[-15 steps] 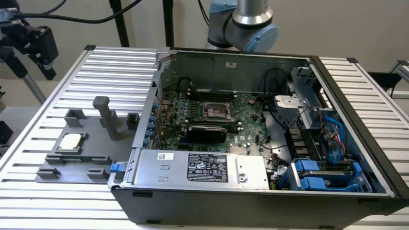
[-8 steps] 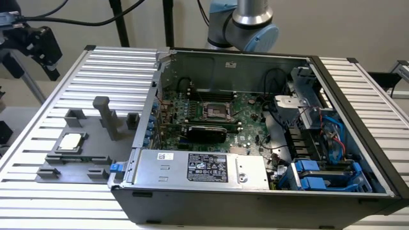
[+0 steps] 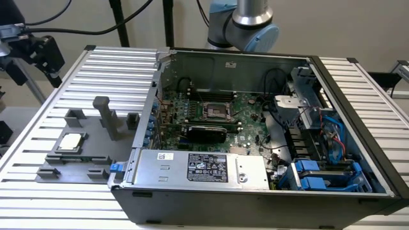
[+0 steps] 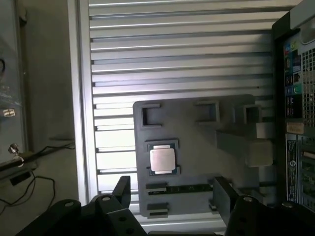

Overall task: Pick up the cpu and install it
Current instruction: 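Pick up the cpu and move it towards the insertion slot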

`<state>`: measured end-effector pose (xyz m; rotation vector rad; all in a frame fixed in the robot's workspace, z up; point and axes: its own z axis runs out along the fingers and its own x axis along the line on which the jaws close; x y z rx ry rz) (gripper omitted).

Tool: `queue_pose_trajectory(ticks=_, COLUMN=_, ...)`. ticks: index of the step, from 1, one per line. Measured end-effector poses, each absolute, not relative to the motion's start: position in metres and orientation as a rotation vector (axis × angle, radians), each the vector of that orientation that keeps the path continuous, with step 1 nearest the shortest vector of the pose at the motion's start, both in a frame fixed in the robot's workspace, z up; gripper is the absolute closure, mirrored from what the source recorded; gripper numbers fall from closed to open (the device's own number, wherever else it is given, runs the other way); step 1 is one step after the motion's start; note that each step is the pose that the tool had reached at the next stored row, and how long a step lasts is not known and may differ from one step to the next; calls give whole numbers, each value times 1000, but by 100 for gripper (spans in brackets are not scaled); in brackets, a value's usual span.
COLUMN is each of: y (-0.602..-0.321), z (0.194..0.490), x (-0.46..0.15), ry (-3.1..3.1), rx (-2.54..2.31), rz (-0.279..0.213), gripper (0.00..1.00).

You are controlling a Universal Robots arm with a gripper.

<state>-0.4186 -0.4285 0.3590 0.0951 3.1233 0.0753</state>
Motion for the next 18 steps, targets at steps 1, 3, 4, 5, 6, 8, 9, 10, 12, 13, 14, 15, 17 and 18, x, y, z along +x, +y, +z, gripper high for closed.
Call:
queue_pose_trajectory(ticks=1, y=-429, z=357, x=-419, ry=3123, rx=92, rz=75, gripper=23)
queue_pose_trajectory(ticks=3, y=-430, z=354, x=-419, ry=3124, rx=88, rz=75, gripper=23)
queue_pose_trajectory(ticks=4, y=-431, z=352, x=-419, ry=3124, rx=85, rz=75, gripper=23)
queue_pose_trajectory(ticks=5, y=-431, z=350, x=-419, ry=3124, rx=83, rz=75, gripper=23)
queue_pose_trajectory(ticks=6, y=-432, z=348, x=-419, ry=3124, rx=82, rz=75, gripper=23)
queue_pose_trajectory(ticks=8, y=-433, z=344, x=-419, ry=3124, rx=79, rz=75, gripper=23)
queue_pose_trajectory(ticks=9, y=-433, z=343, x=-419, ry=3124, rx=78, rz=75, gripper=23)
queue_pose_trajectory(ticks=10, y=-433, z=341, x=-419, ry=3124, rx=77, rz=75, gripper=23)
queue_pose_trajectory(ticks=12, y=-433, z=337, x=-419, ry=3124, rx=76, rz=75, gripper=23)
queue_pose_trajectory(ticks=13, y=-434, z=335, x=-419, ry=3124, rx=75, rz=75, gripper=23)
queue_pose_trajectory(ticks=14, y=-434, z=334, x=-419, ry=3124, rx=73, rz=76, gripper=23)
queue_pose_trajectory(ticks=15, y=-434, z=332, x=-419, ry=3124, rx=71, rz=76, gripper=23)
queue_pose_trajectory(ticks=17, y=-434, z=328, x=-419, ry=3124, rx=68, rz=75, gripper=23)
queue_pose_trajectory(ticks=18, y=-434, z=326, x=-419, ry=3125, rx=66, rz=75, gripper=23)
